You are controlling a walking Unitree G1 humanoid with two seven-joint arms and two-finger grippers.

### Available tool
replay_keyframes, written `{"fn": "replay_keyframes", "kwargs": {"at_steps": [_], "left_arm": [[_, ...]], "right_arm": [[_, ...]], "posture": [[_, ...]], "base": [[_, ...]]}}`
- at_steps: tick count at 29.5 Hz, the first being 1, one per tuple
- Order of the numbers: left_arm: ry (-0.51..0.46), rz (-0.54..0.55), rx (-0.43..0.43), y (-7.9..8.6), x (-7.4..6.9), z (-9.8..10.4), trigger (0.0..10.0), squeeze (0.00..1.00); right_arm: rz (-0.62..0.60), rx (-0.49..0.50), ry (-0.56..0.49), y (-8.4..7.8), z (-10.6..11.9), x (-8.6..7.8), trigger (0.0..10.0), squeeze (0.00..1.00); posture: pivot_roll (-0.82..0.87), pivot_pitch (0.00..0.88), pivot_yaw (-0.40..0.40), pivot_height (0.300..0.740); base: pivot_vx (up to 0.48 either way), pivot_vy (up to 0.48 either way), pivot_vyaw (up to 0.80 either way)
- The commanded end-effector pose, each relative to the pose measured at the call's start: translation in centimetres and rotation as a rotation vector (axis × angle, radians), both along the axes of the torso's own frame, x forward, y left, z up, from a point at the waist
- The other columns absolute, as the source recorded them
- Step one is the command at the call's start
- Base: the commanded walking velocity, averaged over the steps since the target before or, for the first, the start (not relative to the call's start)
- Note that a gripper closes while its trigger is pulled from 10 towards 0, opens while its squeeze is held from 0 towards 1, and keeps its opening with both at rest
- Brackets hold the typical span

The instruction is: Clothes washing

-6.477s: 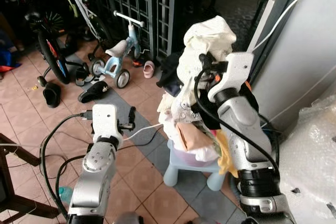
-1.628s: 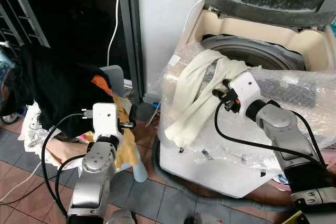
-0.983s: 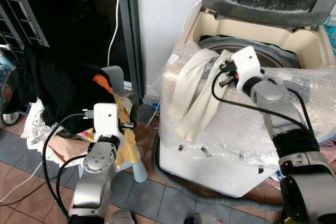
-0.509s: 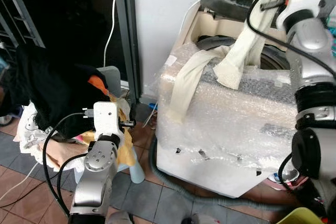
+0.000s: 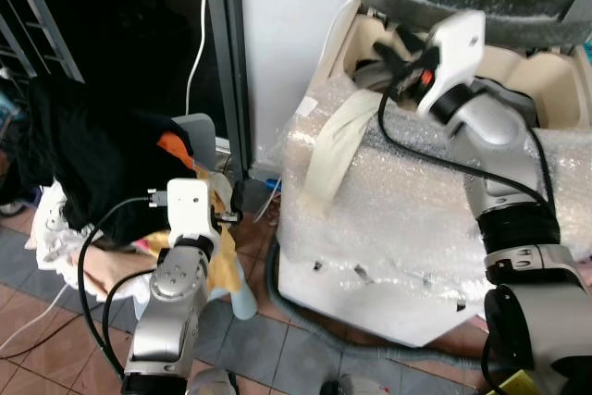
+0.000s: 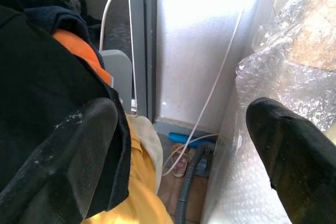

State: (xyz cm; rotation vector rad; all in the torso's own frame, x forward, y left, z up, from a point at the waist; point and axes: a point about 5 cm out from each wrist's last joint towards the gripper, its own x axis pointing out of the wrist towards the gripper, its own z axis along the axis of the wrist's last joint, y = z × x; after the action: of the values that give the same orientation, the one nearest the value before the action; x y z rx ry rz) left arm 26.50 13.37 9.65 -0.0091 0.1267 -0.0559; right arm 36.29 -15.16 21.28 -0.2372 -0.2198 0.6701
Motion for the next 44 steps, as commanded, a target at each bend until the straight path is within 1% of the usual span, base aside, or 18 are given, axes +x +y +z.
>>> {"fn": "replay_keyframes", "kwargs": {"at_steps": [1, 3, 4, 9, 10, 11, 12, 13, 14, 23, 32, 35, 37, 38, 39, 40, 41, 44], "left_arm": [[0.004, -0.003, 0.005, -0.1, 0.1, 0.0, 10.0, 0.0], [0.003, -0.001, 0.005, -0.1, 0.1, 0.0, 10.0, 0.0], [0.003, -0.001, 0.005, -0.1, 0.1, 0.0, 10.0, 0.0], [0.003, -0.002, 0.008, 0.0, 0.0, 0.0, 10.0, 0.0], [0.003, -0.004, 0.007, -0.1, 0.0, 0.0, 10.0, 0.0], [0.003, -0.004, 0.007, -0.1, 0.0, 0.0, 10.0, 0.0], [0.003, -0.004, 0.007, -0.1, 0.0, 0.0, 10.0, 0.0], [0.004, -0.005, 0.007, -0.1, 0.0, 0.0, 10.0, 0.0], [0.004, -0.004, 0.006, -0.1, 0.0, 0.0, 10.0, 0.0], [0.005, -0.007, 0.004, -0.2, 0.1, 0.0, 10.0, 0.0], [0.007, -0.004, -0.001, -0.3, 0.0, 0.0, 10.0, 0.0], [0.007, -0.003, -0.002, -0.3, 0.0, -0.1, 10.0, 0.0], [0.007, -0.001, -0.002, -0.3, 0.0, -0.1, 10.0, 0.0], [0.006, 0.001, -0.002, -0.3, 0.0, -0.1, 10.0, 0.0], [0.006, 0.001, -0.002, -0.3, 0.0, -0.1, 10.0, 0.0], [0.006, 0.003, -0.002, -0.3, 0.0, -0.1, 10.0, 0.0], [0.006, 0.002, -0.002, -0.3, 0.1, -0.1, 10.0, 0.0], [0.006, 0.002, -0.003, -0.3, 0.2, -0.1, 10.0, 0.0]], "right_arm": [[0.111, -0.051, 0.066, 0.9, -1.3, -0.9, 10.0, 1.0], [0.137, -0.109, 0.114, 1.2, -3.1, -1.3, 10.0, 1.0], [0.137, -0.109, 0.114, 1.2, -3.1, -1.3, 10.0, 1.0], [0.052, -0.209, 0.157, 1.2, -5.4, -1.2, 10.0, 1.0], [-0.033, -0.22, 0.182, 0.8, -6.1, -1.0, 2.2, 0.66], [-0.033, -0.22, 0.182, 0.8, -6.1, -1.0, 2.2, 0.66], [-0.06, -0.231, 0.184, 0.7, -6.4, -0.9, 0.0, 0.25], [-0.069, -0.239, 0.185, 0.6, -6.5, -1.0, 0.0, 0.25], [-0.097, -0.253, 0.177, 0.5, -6.7, -0.9, 0.0, 0.0], [-0.183, -0.272, 0.163, 0.6, -7.2, -0.4, 0.0, 0.0], [-0.281, -0.263, 0.127, 0.3, -6.7, 0.4, 0.0, 0.0], [-0.344, -0.174, 0.134, -0.3, -6.0, 0.9, 0.0, 0.0], [-0.398, -0.123, 0.107, -0.9, -5.0, 1.4, 0.0, 0.0], [-0.479, -0.046, 0.08, -2.1, -3.4, 2.0, 0.0, 0.0], [-0.479, -0.046, 0.08, -2.1, -3.4, 2.0, 0.0, 0.0], [-0.537, 0.012, 0.074, -3.0, -2.5, 2.4, 0.0, 0.0], [-0.659, 0.099, 0.049, -5.0, -0.9, 2.9, 0.0, 0.0], [-0.823, 0.194, 0.062, -7.6, 0.4, 3.3, 0.0, 0.0]], "posture": [[-0.03, 0.0, -0.021, 0.74], [-0.02, 0.0, -0.021, 0.74], [-0.02, 0.0, -0.021, 0.74], [-0.02, 0.0, -0.021, 0.74], [-0.02, 0.0, -0.022, 0.74], [-0.02, 0.0, -0.022, 0.74], [-0.02, 0.0, -0.022, 0.74], [-0.02, 0.0, -0.022, 0.74], [-0.02, 0.0, -0.022, 0.74], [-0.03, 0.0, -0.023, 0.74], [-0.03, 0.0, -0.028, 0.74], [-0.02, 0.0, -0.031, 0.74], [-0.02, 0.0, -0.032, 0.74], [-0.02, 0.0, -0.033, 0.74], [-0.02, 0.0, -0.033, 0.74], [-0.02, 0.0, -0.033, 0.74], [-0.03, 0.0, -0.034, 0.74], [-0.03, 0.0, -0.033, 0.74]], "base": [[0.0, 0.0, 0.0], [0.0, 0.0, 0.0], [0.0, 0.0, 0.0], [0.0, 0.0, 0.0], [0.0, 0.0, 0.0], [0.0, 0.0, 0.0], [0.0, 0.0, 0.0], [0.0, 0.0, 0.0], [0.0, 0.0, 0.0], [0.0, 0.0, 0.0], [0.0, 0.0, 0.0], [0.0, 0.0, 0.0], [0.0, 0.0, 0.0], [0.0, 0.0, 0.0], [0.0, 0.0, 0.0], [0.0, 0.0, 0.0], [0.0, 0.0, 0.0], [0.0, 0.0, 0.0]]}}
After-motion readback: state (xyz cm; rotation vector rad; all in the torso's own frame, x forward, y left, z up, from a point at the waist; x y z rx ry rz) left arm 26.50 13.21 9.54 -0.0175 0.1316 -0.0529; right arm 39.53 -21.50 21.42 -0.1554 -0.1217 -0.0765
